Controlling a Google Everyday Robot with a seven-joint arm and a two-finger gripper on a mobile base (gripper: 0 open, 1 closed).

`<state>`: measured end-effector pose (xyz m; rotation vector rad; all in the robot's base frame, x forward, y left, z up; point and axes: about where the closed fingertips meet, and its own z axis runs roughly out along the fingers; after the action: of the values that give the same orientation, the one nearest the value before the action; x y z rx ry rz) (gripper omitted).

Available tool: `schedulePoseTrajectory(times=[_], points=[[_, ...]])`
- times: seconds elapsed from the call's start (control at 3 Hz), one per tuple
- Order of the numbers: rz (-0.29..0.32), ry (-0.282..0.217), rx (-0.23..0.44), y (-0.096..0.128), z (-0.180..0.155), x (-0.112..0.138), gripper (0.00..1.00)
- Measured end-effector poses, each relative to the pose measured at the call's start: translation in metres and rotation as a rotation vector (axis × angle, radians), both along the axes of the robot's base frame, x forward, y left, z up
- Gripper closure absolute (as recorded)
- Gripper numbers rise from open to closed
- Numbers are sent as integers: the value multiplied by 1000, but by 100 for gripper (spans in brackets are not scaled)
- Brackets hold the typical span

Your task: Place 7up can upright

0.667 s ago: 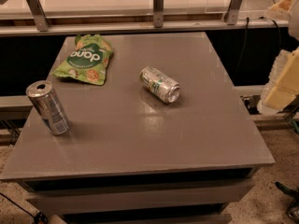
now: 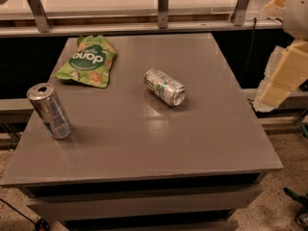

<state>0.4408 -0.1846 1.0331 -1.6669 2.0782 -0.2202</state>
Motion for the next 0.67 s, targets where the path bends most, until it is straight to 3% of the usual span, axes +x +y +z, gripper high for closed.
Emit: schedulePoseTrajectory(times=[0.67], points=[[25, 121, 24, 57, -36, 66, 0]])
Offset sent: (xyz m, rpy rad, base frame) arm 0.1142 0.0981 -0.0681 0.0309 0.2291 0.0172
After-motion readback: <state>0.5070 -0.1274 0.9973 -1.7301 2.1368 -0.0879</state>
